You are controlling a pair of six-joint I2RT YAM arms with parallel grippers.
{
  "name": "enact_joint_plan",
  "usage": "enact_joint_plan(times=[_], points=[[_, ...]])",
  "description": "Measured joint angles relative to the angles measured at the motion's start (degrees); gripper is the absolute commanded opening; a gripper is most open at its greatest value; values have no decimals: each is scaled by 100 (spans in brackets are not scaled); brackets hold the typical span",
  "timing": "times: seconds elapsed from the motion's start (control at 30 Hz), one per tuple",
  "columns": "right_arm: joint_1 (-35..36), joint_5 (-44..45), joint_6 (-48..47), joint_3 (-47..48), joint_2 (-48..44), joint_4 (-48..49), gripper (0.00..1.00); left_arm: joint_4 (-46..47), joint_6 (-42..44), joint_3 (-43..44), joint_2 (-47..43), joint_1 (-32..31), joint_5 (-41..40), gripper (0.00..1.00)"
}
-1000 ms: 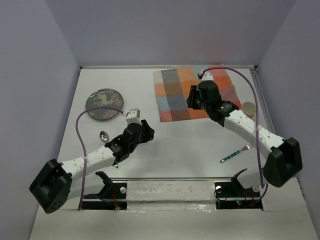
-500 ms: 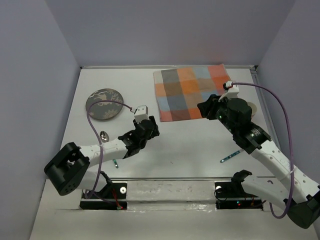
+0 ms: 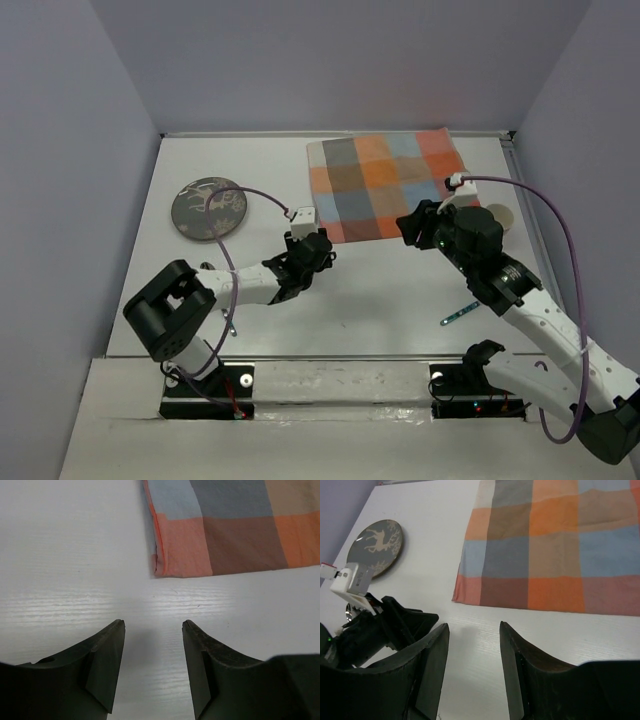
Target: Set the dinner table for one person
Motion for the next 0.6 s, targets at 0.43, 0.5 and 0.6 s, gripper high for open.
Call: enact_joint_plan(times=[0.43, 0.5, 0.6], points=[[0, -745, -26, -210, 339, 131, 52, 46, 326, 1143, 1556, 160, -42, 62], [0, -804, -26, -240, 367, 138, 52, 74, 396, 1244, 1663, 284, -39, 61], [0, -863, -26, -297, 387, 166, 52, 83, 459, 1329, 1775, 422, -24, 61]])
